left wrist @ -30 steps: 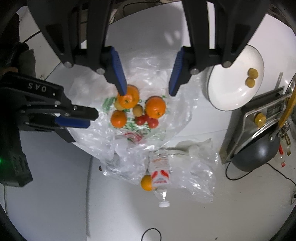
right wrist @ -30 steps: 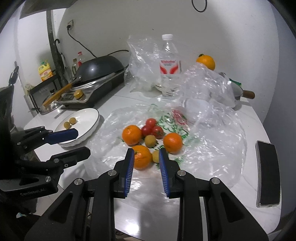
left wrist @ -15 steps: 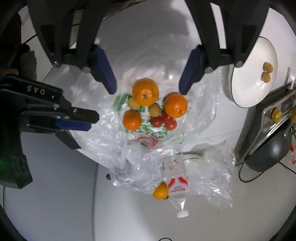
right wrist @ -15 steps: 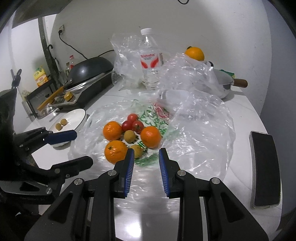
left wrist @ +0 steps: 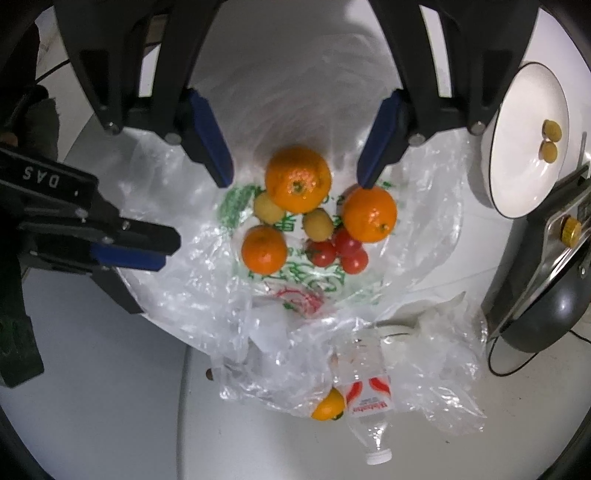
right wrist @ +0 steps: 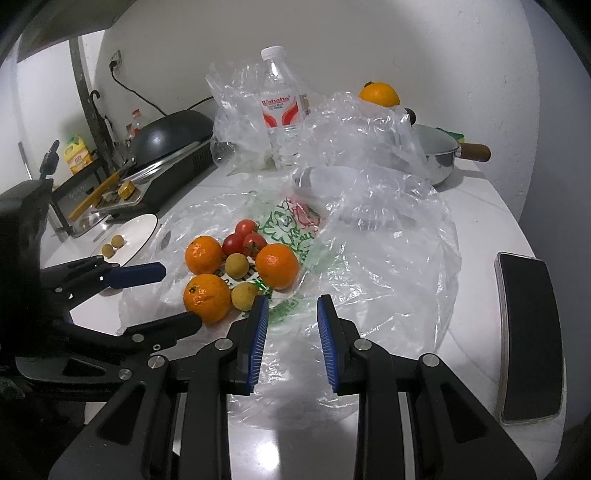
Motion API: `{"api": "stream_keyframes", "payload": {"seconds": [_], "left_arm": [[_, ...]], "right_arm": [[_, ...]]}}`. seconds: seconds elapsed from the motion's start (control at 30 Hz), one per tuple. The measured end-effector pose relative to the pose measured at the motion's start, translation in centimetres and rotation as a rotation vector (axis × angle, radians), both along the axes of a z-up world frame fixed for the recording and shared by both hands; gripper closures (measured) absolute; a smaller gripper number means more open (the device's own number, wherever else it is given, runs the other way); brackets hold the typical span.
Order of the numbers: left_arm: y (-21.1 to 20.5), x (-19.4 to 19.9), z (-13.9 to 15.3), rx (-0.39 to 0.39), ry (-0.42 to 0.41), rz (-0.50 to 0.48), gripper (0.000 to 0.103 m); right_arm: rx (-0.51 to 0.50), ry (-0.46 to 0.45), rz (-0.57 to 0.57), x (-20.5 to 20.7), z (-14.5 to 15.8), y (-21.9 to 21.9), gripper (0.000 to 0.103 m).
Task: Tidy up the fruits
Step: 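Grasp a mandarin orange with the left tool while the right tool grasps a small yellow fruit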
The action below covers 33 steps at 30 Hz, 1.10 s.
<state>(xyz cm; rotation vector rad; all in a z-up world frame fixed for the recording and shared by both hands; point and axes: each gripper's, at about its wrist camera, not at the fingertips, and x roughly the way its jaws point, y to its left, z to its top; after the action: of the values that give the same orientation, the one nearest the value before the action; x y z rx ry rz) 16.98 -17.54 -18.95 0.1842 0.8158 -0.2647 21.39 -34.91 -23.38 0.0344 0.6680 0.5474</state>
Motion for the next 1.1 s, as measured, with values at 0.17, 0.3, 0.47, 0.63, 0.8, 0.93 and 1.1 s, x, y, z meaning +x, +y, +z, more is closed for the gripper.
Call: {"api": "stream_keyframes", "payload": {"seconds": [0.17, 0.3, 0.47, 0.63, 0.8, 0.93, 1.1], "left_arm": [[-0.3, 0.8, -0.6, 0.022, 0.001, 0.002, 0.032], [-0.4, 1.4, -1.1, 0.028, 0.008, -0.009, 0.033], [-0.4, 2.0, -1.6, 0.014, 0.026, -0.025, 0.049], [0.0, 2.3, -2.0, -0.002, 0.034, -0.038, 0.056], [0.4, 2.0, -1.6, -0.022, 0.032, -0.046, 0.056], [1.1, 1.6, -0.7, -0.037, 0.010, -0.042, 0.056], [2.2, 1.0, 0.2, -0.052, -0.012, -0.032, 0.056]], "right_arm": [[-0.006, 0.013, 0.004, 0.5, -0.5, 0.2, 0.074], [-0.005, 0.023, 0.005, 0.9, -0.8, 0.2, 0.074], [-0.011, 0.031, 0.006, 1.2, -1.0, 0.5, 0.074], [-0.023, 0.035, 0.010, 1.4, -0.9, 1.1, 0.074], [-0.026, 0.036, 0.020, 1.5, -0.9, 2.0, 0.074], [-0.035, 0.035, 0.036, 1.6, -0.7, 3.0, 0.074], [-0.052, 0.043, 0.060, 1.9, -0.8, 4.8, 0.074]]}}
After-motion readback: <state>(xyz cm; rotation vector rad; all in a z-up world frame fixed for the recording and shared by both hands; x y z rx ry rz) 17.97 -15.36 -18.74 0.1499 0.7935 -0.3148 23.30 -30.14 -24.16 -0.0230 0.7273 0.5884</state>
